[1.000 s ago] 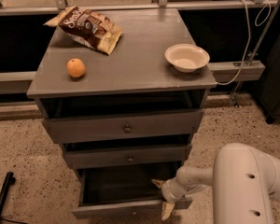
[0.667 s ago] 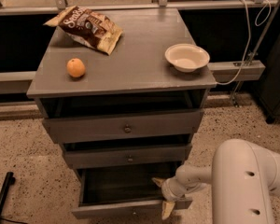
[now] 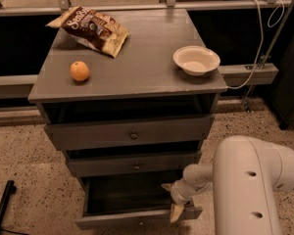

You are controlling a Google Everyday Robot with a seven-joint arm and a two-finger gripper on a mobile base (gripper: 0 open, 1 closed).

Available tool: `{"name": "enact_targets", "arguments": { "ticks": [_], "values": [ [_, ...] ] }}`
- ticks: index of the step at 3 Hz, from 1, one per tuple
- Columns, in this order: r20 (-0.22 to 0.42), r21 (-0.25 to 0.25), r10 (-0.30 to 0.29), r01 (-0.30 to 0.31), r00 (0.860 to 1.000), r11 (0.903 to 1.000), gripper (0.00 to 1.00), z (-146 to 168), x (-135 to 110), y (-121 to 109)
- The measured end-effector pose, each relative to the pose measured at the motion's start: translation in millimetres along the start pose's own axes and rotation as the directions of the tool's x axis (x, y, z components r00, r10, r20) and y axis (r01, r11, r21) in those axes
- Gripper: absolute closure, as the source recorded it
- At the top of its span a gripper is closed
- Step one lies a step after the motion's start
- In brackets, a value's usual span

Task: Open bottom drawer

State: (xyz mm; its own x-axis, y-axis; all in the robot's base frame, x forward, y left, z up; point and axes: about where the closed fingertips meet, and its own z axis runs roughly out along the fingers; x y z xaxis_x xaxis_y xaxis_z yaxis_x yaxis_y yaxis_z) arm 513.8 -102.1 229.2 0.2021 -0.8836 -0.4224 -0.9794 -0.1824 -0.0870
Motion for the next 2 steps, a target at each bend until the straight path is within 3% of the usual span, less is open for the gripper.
{"name": "enact_targets", "arguments": {
  "ticks": [2],
  "values": [
    [0.086, 0.040, 0.001, -0.005, 0.996, 0.9992, 0.62, 5.9, 10.4, -40.6]
  ]
}}
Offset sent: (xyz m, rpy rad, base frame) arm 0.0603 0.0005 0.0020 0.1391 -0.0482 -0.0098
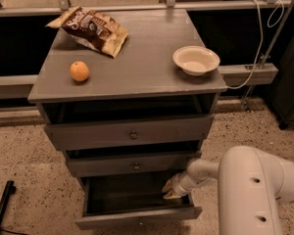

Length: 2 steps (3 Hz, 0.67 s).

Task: Open bottom drawer

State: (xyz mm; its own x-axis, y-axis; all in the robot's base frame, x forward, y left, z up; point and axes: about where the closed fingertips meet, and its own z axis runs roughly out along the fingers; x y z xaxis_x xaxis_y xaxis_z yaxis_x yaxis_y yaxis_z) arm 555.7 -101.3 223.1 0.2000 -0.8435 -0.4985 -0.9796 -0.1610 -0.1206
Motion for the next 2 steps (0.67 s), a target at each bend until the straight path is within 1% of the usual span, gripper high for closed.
{"name": "enact_targets", "arguments": {
  "ticks": [1, 2],
  "values": [
    [0.007, 0.001, 0.002, -0.002, 1.000, 1.0000, 0.63, 7.5, 4.4, -8.0],
    [0.081, 0.016, -0.003, 0.001, 0.997, 0.9999, 0.82, 30.8, 17.7, -1.6]
  ]
}}
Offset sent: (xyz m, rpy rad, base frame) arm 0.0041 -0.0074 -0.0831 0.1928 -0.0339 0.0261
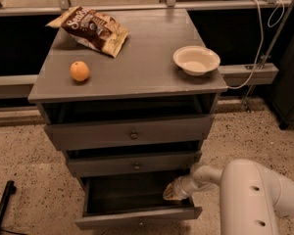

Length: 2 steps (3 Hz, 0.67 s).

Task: Open bottom drawer

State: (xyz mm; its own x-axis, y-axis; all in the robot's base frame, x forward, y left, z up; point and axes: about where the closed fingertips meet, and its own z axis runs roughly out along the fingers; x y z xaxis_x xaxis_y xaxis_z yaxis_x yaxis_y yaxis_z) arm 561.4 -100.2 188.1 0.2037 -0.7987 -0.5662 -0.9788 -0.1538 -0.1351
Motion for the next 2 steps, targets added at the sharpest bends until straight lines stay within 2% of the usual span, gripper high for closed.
{"name": "enact_targets", "arguments": {
  "ticks": [1, 2],
  "values": [
    [0.060, -0.004, -0.041, 0.041, 0.997, 0.9991, 1.00, 30.1, 11.2, 11.5],
    [0.082, -0.022, -0.065, 0.067, 0.994, 0.9975, 1.00, 51.2, 22.1, 22.8]
  ]
}}
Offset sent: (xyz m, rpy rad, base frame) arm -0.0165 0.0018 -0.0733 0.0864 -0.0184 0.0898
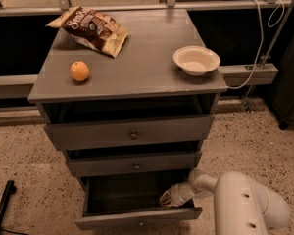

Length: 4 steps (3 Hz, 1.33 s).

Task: Open bottom drawer

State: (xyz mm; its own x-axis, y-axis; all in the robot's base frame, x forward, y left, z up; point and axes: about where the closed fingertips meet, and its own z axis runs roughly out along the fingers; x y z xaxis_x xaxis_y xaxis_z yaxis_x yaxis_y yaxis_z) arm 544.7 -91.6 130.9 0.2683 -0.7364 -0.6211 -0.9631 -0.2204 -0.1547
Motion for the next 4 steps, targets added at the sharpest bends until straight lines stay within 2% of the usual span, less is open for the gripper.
{"name": "enact_targets", "arguments": {
  "ticks": [2, 4],
  "values": [
    [0.006, -0.021, -0.011, 0.011, 1.000, 0.9997, 1.00, 9.6, 2.0, 6.5],
    [0.044, -0.090, 0.018, -0.014, 0.999, 0.9958, 1.00, 5.9, -33.8, 54.1]
  ]
}}
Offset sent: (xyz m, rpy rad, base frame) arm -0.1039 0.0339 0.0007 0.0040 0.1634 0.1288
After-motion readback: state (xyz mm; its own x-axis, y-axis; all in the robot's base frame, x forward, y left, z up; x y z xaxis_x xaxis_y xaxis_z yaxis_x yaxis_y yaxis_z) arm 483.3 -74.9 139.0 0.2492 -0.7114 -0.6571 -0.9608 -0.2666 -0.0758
